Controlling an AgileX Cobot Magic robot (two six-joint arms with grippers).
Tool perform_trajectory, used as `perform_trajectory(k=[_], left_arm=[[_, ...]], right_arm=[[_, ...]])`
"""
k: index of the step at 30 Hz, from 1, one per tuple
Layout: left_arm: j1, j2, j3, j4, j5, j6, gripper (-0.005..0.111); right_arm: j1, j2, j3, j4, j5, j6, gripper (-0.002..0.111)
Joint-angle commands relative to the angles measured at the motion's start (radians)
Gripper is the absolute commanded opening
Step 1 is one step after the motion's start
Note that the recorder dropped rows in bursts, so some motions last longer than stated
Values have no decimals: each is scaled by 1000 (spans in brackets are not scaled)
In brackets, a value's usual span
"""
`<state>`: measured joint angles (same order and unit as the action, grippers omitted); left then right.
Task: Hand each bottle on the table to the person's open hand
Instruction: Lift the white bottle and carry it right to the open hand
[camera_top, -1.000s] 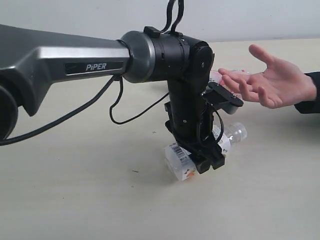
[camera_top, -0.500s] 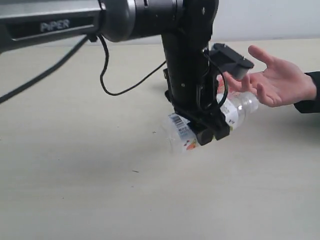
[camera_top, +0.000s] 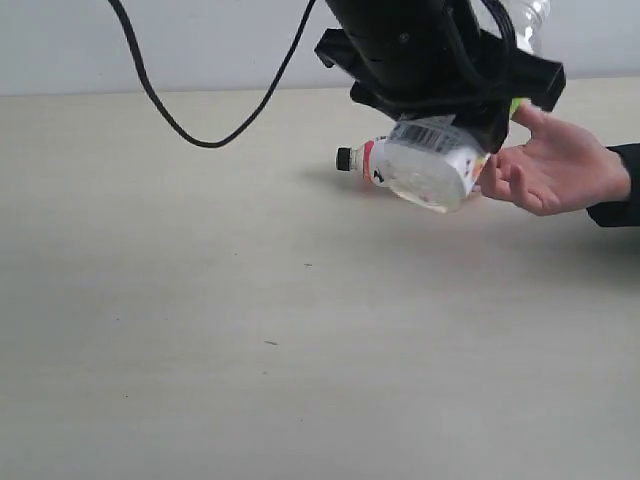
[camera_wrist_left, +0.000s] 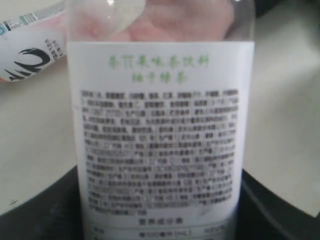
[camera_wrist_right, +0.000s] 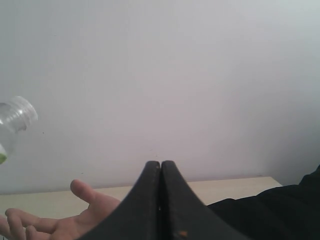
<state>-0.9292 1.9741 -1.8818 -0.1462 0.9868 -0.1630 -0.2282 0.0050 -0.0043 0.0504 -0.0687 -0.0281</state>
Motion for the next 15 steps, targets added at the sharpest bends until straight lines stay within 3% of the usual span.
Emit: perform_trajectory(k=[1,5,7,10,13,15], left_arm=[[-35,16,-5,-102,-196,-129,1],[-122,53,29,-136,-464,-248,1],[-154,59,98,-185,-689,-308,1],[-164,59,204,-190,-880,-366,1],[-182,60,380,-262,-1229,-429,1],[-189,62,428,-281,-1316,-436,0]], right_arm=[[-5,-5,4,2,-2,-3,0],[-5,-5,4,2,-2,-3,0],[-5,-5,4,2,-2,-3,0],[-5,-5,4,2,-2,-3,0],[-5,-5,4,2,-2,-3,0],[-5,-5,4,2,-2,-3,0]])
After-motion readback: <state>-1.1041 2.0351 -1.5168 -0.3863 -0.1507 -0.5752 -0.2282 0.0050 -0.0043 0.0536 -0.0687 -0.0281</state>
